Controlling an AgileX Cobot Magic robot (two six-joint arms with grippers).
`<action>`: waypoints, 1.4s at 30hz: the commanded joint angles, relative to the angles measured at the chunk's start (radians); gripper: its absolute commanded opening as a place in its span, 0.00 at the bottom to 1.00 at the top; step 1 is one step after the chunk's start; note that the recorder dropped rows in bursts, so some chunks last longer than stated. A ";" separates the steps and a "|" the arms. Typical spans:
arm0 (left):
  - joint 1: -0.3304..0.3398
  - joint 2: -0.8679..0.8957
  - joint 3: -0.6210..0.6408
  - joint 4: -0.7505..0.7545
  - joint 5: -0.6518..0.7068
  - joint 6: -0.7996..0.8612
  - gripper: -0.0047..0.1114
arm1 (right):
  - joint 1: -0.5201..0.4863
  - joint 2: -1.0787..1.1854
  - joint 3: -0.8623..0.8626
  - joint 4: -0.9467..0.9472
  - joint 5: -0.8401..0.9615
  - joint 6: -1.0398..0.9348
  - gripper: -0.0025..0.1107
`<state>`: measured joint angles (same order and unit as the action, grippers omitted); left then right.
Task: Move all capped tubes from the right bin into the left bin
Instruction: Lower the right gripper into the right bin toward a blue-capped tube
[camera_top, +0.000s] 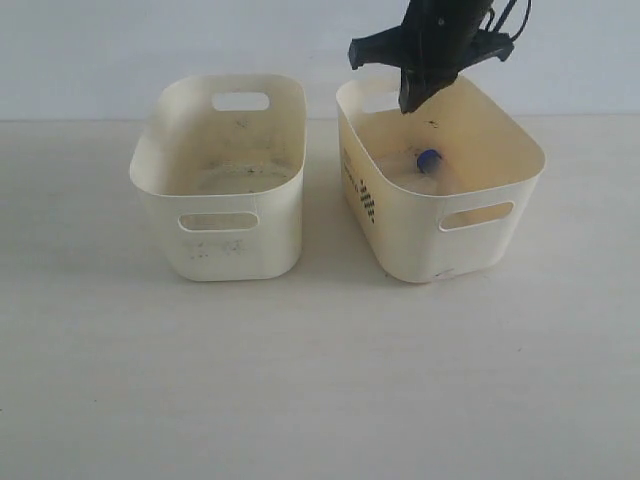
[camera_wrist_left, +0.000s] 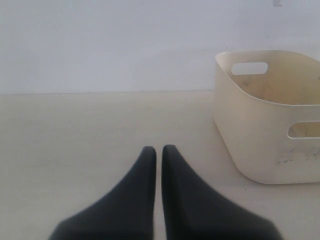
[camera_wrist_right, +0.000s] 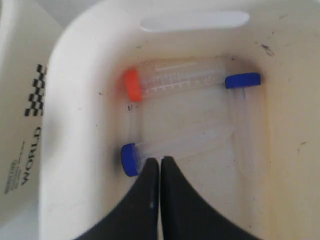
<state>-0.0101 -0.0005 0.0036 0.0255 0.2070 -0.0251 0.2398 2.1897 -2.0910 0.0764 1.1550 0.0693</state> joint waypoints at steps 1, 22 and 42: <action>0.000 0.000 -0.004 -0.006 -0.004 -0.010 0.08 | -0.003 0.043 -0.002 -0.029 0.043 0.008 0.02; 0.000 0.000 -0.004 -0.006 -0.004 -0.010 0.08 | -0.001 0.057 0.108 -0.142 -0.091 -0.001 0.41; 0.000 0.000 -0.004 -0.006 -0.004 -0.010 0.08 | -0.001 0.149 0.108 -0.133 -0.086 0.135 0.67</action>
<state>-0.0101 -0.0005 0.0036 0.0255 0.2070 -0.0251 0.2398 2.3404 -1.9827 -0.0513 1.0695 0.1698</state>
